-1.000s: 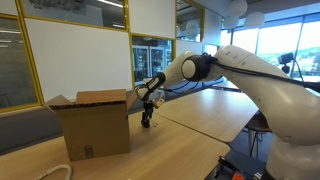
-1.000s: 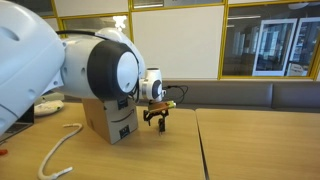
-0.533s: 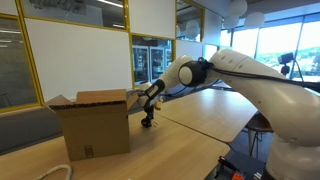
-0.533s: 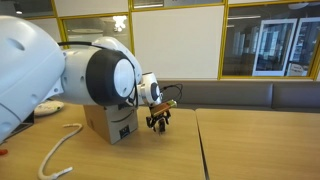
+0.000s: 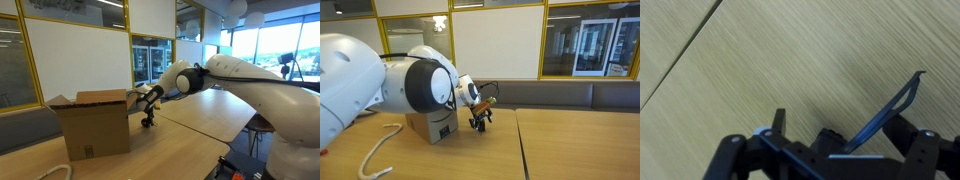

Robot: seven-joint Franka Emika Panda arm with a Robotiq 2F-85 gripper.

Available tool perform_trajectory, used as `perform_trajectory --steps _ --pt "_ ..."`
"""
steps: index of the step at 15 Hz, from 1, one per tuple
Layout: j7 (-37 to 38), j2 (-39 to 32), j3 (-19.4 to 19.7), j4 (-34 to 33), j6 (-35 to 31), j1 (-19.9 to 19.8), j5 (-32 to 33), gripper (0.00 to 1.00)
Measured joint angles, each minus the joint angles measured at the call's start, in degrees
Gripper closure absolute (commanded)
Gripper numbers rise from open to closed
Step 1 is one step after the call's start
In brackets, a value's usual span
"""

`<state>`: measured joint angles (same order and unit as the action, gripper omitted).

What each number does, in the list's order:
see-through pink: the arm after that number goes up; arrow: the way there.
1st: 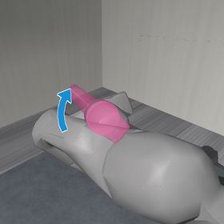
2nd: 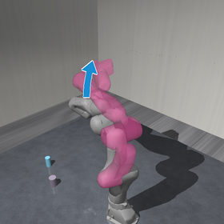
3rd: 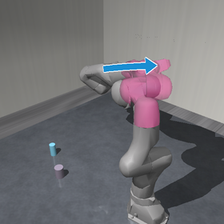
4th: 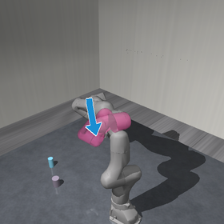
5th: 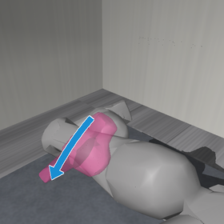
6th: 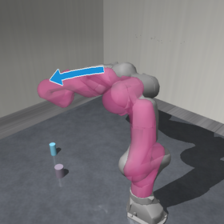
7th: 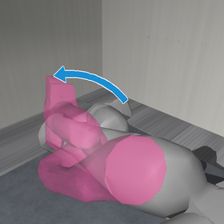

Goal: Put the objects on the table into the box.

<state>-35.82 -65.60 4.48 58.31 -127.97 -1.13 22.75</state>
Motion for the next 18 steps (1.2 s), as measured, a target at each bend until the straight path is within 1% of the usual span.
perform_trajectory --steps 5,10,13,18 --pt "0.1 -0.7 -0.9 -1.2 -3.2 -0.9 -1.6 0.0" --pt "0.0 -0.8 -4.8 -1.2 -8.8 -3.4 -6.3 0.0" --pt "-0.3 -1.0 -6.5 -1.2 -10.9 -4.3 -7.8 0.0" --pt "-0.5 -2.2 -6.9 -1.3 -12.2 -4.7 -8.3 0.0"
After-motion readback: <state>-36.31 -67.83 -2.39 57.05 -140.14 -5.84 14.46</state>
